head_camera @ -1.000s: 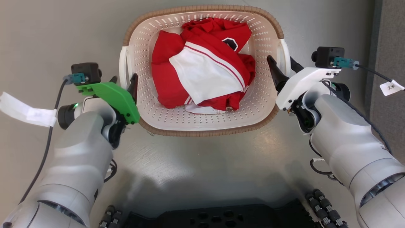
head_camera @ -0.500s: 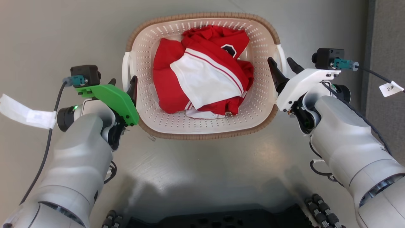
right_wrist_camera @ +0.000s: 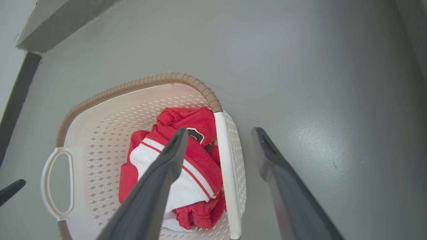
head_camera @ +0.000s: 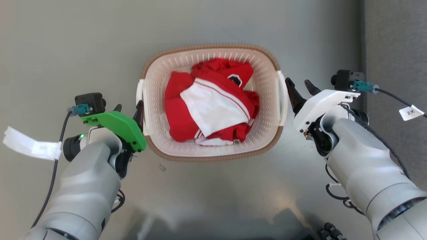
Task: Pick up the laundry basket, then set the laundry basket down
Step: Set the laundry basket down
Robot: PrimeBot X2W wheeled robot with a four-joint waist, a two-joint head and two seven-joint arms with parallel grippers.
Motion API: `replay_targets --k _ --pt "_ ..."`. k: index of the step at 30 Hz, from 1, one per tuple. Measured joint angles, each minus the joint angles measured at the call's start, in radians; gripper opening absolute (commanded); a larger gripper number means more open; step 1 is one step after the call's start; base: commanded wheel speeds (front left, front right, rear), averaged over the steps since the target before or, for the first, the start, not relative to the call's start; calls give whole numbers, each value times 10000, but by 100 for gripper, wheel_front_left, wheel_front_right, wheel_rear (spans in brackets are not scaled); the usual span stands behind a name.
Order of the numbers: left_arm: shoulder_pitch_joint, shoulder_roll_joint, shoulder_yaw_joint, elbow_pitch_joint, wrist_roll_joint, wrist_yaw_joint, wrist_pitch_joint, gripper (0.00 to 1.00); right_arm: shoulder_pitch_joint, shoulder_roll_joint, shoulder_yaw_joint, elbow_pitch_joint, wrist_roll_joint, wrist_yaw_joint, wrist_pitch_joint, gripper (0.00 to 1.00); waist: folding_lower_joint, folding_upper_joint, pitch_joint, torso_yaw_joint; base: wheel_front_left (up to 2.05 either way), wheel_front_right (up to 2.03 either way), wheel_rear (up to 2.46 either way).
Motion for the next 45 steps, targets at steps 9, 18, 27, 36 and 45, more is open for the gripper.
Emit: replay_targets --k 9,18,27,36,45 --pt "507 385 163 -205 -15 0 -224 100 81 29 -188 -692 -594 2 0 100 0 0 -1237 -194 0 0 0" --pt "966 742 58 -1047 176 -2 -244 100 1081 -221 -677 -1406 -1058 2 0 100 0 0 -2523 -361 0 0 0" --pt "1301 1237 811 -2226 566 -2 -244 100 1799 -270 -1202 -2435 -1628 12 2 100 0 0 -3681 -421 0 0 0" --pt "2360 1569 2033 -3793 1546 42 -244 100 2778 -740 -2378 -4195 -2510 -309 2 100 0 0 -4985 -427 0 0 0" --pt "3761 1720 3189 -5933 2886 309 -247 100 4096 -811 -3173 -6128 -3632 -635 0 100 -1 0 -6151 -377 0 0 0"
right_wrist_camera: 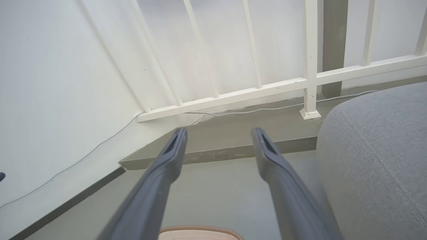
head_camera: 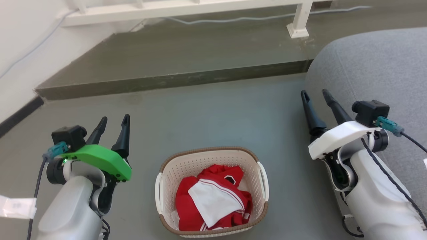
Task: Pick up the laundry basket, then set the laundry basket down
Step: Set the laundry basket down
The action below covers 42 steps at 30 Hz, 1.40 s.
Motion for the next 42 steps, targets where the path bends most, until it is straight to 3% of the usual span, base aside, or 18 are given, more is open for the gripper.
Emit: replay_targets --k 14,26,42 --pt "1995 -98 1638 -2656 1440 407 -25 100 1753 236 -1160 -2257 -1122 -435 -13 100 0 0 -619 189 0 0 0" --pt "3258 -318 2522 -3894 2332 537 -25 100 2547 454 -1570 -3035 -1685 -437 -13 100 0 0 -619 148 0 0 0" --pt "4023 -780 3074 -4617 3045 376 -25 100 2981 656 -1896 -3473 -1992 -320 -13 100 0 0 -516 115 0 0 0"
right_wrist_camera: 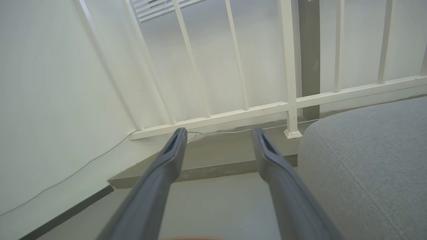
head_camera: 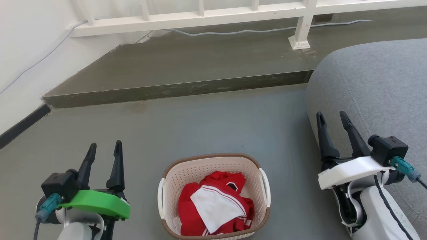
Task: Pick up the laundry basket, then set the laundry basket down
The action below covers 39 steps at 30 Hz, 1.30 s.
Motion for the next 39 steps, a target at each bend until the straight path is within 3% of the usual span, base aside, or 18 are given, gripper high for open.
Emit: replay_targets --k 28,29,39 --pt "285 -293 378 -270 508 -349 0 100 225 263 -291 -130 -349 265 0 100 0 0 261 -112 0 0 0" --pt "287 -307 378 -270 514 -353 0 0 230 265 -297 -130 -362 265 0 0 0 0 263 -113 0 0 0" --pt "542 -447 330 297 217 -339 144 0 743 324 -293 418 -92 261 44 0 1 0 249 -100 0 0 0"
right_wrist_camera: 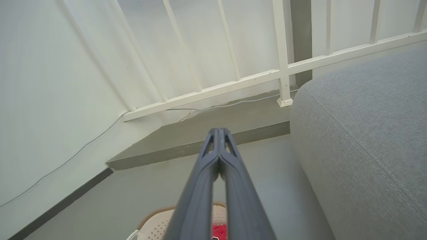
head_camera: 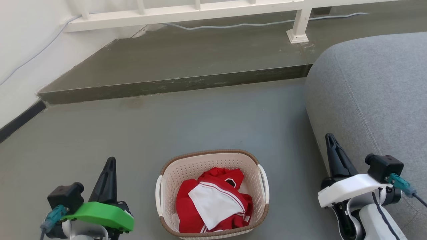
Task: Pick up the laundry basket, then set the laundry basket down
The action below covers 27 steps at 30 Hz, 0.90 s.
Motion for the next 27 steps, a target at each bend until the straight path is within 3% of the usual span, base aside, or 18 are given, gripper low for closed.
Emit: replay_targets --k 27 --pt "-2 -132 575 169 -3315 -10 1005 0 -2 75 -696 4 3720 167 936 0 0 0 -160 131 0 0 0"
